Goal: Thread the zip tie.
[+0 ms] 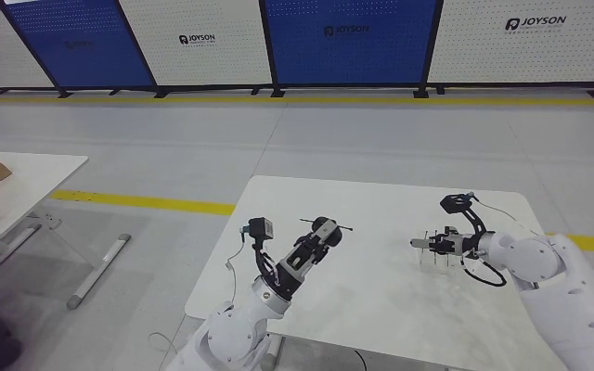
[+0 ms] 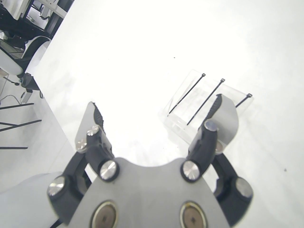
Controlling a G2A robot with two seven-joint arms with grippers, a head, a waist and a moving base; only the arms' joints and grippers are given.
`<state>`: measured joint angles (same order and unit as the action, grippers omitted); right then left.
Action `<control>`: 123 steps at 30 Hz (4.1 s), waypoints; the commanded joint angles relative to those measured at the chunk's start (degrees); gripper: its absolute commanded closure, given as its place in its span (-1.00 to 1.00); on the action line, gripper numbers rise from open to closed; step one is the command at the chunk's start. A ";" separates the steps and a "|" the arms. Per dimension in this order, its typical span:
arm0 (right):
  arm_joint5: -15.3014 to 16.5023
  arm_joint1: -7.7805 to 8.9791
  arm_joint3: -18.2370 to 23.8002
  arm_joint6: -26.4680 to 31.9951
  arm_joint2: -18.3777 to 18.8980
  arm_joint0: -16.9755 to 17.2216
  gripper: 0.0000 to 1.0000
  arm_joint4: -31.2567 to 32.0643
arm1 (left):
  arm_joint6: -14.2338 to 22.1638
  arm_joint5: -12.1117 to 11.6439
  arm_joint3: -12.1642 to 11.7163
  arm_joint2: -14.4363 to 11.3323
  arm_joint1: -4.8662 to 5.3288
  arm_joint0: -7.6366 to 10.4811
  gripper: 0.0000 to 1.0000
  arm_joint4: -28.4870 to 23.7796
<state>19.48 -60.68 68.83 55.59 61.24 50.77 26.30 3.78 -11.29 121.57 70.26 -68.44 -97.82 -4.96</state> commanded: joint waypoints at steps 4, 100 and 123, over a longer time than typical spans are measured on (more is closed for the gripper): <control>0.00 0.00 0.00 0.00 0.00 0.00 -1.00 0.00 | 0.03 -0.03 -0.08 -0.01 0.00 0.02 1.00 -0.04; -5.75 1.71 4.74 18.27 3.61 -3.67 -1.00 -0.21 | -0.50 4.69 2.04 -3.31 -0.58 1.68 1.00 4.31; -7.98 1.36 -4.04 20.97 -9.83 -11.90 -1.00 -10.86 | -0.50 4.69 2.04 -3.31 -0.58 1.68 1.00 4.31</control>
<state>12.36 -59.18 65.10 77.39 51.42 38.68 16.74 3.27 -6.60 123.61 66.95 -69.02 -96.14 -0.65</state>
